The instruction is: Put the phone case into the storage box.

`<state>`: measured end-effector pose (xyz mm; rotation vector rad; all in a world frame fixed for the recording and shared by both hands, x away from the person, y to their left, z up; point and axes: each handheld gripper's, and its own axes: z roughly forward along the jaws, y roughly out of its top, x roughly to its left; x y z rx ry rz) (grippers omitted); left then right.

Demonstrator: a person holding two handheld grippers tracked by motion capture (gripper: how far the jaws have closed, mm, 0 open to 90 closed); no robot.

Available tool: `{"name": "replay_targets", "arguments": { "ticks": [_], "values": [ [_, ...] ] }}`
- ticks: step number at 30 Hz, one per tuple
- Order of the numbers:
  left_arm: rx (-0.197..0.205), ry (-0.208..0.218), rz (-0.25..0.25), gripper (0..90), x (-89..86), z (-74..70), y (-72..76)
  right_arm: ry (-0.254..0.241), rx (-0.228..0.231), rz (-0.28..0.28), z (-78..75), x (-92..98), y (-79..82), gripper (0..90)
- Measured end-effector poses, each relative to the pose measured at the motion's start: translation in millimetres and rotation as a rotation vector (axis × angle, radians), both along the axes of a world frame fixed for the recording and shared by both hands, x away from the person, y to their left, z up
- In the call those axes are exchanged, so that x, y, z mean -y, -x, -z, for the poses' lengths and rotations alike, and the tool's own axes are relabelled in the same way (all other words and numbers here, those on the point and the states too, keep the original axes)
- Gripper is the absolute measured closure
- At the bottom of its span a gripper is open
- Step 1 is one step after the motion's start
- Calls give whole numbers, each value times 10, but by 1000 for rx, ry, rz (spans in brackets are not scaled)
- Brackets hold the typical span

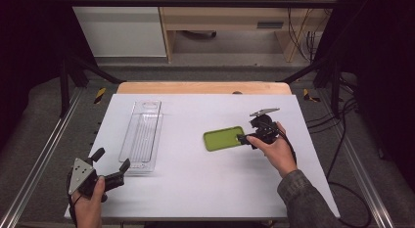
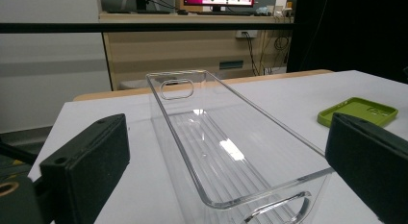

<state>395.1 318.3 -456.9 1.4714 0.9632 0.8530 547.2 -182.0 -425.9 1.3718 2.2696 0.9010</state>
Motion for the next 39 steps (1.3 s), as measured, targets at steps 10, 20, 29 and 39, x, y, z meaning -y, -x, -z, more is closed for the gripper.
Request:
{"name": "replay_targets", "arguments": {
  "ticks": [10, 20, 29, 39],
  "values": [
    [2, 4, -1, 15, -6, -4, 2, 29, -24, 28, 34, 12, -110, 67],
    [5, 3, 0, 15, -15, -10, 4, 59, -72, 43, 135, -16, -212, 89],
    [6, 1, 0, 15, -17, -12, 4, 79, -100, -1, 187, -56, -225, 378],
    [6, 0, 1, 15, -16, -12, 4, 68, -136, 18, 227, -82, -261, 645]
  ]
}}
